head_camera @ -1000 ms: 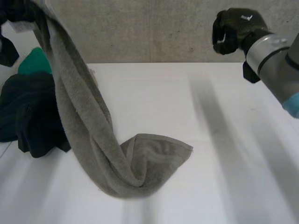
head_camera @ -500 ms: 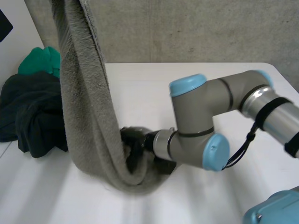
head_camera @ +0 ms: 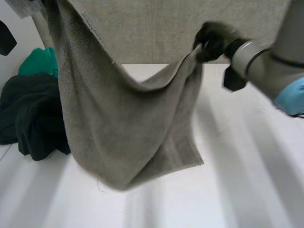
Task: Fold the laundry.
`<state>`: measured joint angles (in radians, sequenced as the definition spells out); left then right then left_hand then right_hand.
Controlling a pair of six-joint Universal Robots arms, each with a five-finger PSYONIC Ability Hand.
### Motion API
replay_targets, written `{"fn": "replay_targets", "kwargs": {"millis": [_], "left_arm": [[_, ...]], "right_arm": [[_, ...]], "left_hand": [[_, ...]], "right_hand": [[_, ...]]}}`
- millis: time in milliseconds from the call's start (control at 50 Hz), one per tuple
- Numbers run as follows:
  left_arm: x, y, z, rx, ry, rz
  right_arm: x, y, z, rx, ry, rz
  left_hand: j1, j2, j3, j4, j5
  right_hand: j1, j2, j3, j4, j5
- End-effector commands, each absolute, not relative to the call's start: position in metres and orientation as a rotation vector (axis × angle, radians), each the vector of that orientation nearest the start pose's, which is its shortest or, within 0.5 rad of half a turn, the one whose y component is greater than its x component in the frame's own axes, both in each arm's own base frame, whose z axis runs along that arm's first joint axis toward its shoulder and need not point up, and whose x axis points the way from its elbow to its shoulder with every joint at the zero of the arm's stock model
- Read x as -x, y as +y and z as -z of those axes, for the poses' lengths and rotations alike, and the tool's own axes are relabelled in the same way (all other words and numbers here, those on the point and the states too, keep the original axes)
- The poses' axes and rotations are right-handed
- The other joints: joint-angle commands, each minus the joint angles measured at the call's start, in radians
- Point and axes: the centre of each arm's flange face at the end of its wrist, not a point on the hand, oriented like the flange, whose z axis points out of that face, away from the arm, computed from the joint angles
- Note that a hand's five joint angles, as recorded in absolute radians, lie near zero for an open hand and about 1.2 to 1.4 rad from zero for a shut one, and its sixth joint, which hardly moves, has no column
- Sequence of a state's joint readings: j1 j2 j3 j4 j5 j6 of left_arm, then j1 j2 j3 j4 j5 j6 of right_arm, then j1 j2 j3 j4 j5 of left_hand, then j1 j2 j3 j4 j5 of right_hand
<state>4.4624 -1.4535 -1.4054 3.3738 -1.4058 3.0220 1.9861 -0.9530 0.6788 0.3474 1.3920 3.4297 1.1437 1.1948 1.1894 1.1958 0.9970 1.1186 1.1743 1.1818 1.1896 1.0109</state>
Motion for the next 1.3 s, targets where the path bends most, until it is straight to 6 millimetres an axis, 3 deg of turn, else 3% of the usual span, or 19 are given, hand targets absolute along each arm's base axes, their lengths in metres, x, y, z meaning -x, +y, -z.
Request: {"fn": "replay_targets", "kwargs": {"millis": [20, 140, 300, 320, 460, 580, 740, 820, 900, 920, 980, 1000, 1080, 1140, 1300], "left_arm": [[0.212, -0.265, -0.410, -0.339, 1.852, 2.976], [0.208, -0.275, -0.382, -0.315, 1.966, 2.874], [0.195, -0.281, -0.311, -0.317, 2.243, 2.614], [0.193, -0.284, -0.293, -0.335, 2.309, 2.539], [0.190, -0.290, -0.220, -0.496, 2.500, 2.200], [0.191, -0.298, -0.189, -0.650, 2.525, 1.986], [0.211, -0.317, -0.199, -0.833, 2.463, 1.891], [0.222, -0.344, -0.218, -0.878, 2.329, 1.964], [0.236, -0.378, -0.260, -0.895, 2.068, 2.172], [0.244, -0.394, -0.291, -0.885, 1.857, 2.331], [0.249, -0.415, -0.344, -0.795, 1.479, 2.555], [0.246, -0.420, -0.383, -0.686, 1.238, 2.674], [0.234, -0.417, -0.432, -0.412, 0.969, 2.841], [0.226, -0.417, -0.434, -0.326, 0.988, 2.873], [0.224, -0.414, -0.377, -0.402, 1.276, 2.826]], "right_arm": [[-0.282, -0.318, -0.339, 0.413, 1.862, 1.805], [-0.278, -0.297, -0.310, 0.559, 1.980, 1.760], [-0.263, -0.264, -0.270, 0.932, 2.141, 1.694], [-0.260, -0.261, -0.260, 1.013, 2.184, 1.661], [-0.249, -0.255, -0.222, 1.285, 2.307, 1.479], [-0.250, -0.258, -0.215, 1.396, 2.332, 1.415], [-0.257, -0.281, -0.217, 1.532, 2.367, 1.462], [-0.266, -0.305, -0.229, 1.588, 2.336, 1.608], [-0.278, -0.347, -0.275, 1.509, 2.194, 2.037], [-0.282, -0.364, -0.304, 1.406, 2.075, 2.285], [-0.285, -0.382, -0.352, 1.194, 1.827, 2.644], [-0.286, -0.390, -0.374, 1.062, 1.657, 2.813], [-0.273, -0.396, -0.422, 0.729, 1.265, 3.102], [-0.268, -0.394, -0.421, 0.656, 1.229, 3.103], [-0.265, -0.382, -0.378, 0.768, 1.376, 2.955]], "left_hand": [[0.253, 0.201, 0.207, 0.200, 0.225], [0.253, 0.201, 0.207, 0.200, 0.225], [0.253, 0.201, 0.207, 0.200, 0.225], [0.253, 0.201, 0.207, 0.200, 0.225], [0.253, 0.201, 0.207, 0.200, 0.225], [0.253, 0.201, 0.207, 0.200, 0.225], [0.253, 0.201, 0.207, 0.200, 0.225], [0.253, 0.201, 0.207, 0.200, 0.225], [0.253, 0.201, 0.207, 0.200, 0.225], [0.253, 0.201, 0.207, 0.200, 0.225], [0.253, 0.201, 0.207, 0.200, 0.225], [0.253, 0.201, 0.207, 0.200, 0.225], [0.253, 0.201, 0.207, 0.200, 0.225], [0.253, 0.201, 0.207, 0.200, 0.225], [0.253, 0.201, 0.207, 0.200, 0.225]], "right_hand": [[0.278, 0.222, 0.214, 0.207, 0.211], [0.278, 0.222, 0.214, 0.207, 0.211], [0.278, 0.222, 0.214, 0.207, 0.211], [0.278, 0.222, 0.214, 0.207, 0.211], [0.278, 0.222, 0.214, 0.207, 0.211], [0.278, 0.222, 0.214, 0.207, 0.211], [0.278, 0.222, 0.214, 0.207, 0.211], [0.278, 0.222, 0.214, 0.207, 0.211], [0.278, 0.222, 0.214, 0.207, 0.211], [0.278, 0.222, 0.214, 0.207, 0.211], [0.278, 0.222, 0.214, 0.207, 0.211], [0.278, 0.222, 0.214, 0.207, 0.211], [0.278, 0.222, 0.214, 0.207, 0.211], [0.278, 0.222, 0.214, 0.207, 0.211], [0.278, 0.222, 0.214, 0.207, 0.211]]}}
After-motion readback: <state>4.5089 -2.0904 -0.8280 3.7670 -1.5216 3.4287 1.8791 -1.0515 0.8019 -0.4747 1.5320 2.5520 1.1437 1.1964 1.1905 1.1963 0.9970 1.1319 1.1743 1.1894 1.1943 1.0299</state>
